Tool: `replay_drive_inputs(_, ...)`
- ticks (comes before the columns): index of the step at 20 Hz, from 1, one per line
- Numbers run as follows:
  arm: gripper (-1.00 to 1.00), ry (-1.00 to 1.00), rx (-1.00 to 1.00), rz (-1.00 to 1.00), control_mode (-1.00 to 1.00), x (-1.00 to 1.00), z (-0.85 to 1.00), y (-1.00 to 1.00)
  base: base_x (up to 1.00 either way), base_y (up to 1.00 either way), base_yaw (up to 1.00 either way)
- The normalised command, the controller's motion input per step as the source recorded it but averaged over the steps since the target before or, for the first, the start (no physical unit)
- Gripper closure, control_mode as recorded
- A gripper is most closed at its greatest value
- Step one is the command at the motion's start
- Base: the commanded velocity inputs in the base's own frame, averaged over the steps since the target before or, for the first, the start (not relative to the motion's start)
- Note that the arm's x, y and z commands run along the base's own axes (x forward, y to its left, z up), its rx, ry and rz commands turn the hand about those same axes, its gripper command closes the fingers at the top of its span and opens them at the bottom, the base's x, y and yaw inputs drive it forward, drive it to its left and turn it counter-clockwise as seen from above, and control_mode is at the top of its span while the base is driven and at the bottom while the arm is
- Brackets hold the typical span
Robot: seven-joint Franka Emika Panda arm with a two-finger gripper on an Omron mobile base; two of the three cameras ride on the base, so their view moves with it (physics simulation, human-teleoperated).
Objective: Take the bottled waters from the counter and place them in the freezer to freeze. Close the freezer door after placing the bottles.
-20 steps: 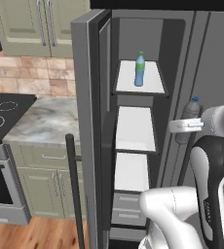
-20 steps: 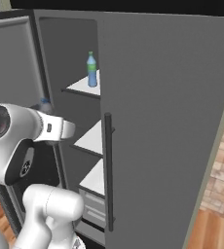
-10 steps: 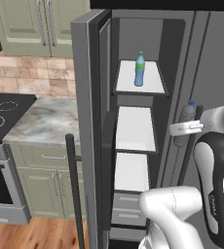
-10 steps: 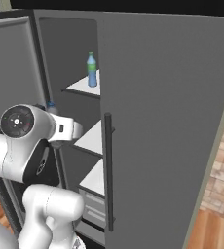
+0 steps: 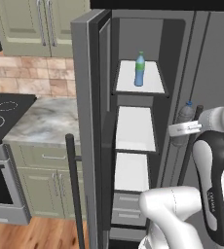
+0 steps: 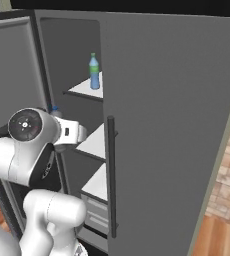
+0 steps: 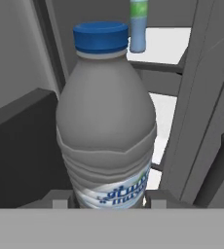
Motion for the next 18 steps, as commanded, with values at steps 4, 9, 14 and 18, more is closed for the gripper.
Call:
replay_drive_inputs(4,1.0,-0.07,0.0,0.0,-1.0,0.29,-0.38,0.03,0.0,0.0,0.0)
replay_drive_inputs(9,1.0,-0.05,0.0,0.0,-1.0,0.32,-0.41,0.0,0.0,0.0,0.0)
replay_drive_inputs(14,1.0,-0.08,0.0,0.0,-1.0,0.3,-0.5,0.03,0.0,0.0,0.0)
replay_drive_inputs(18,1.0,-0.09,0.0,0.0,-1.0,0.26,-0.46,0.16,0.0,0.0,0.0)
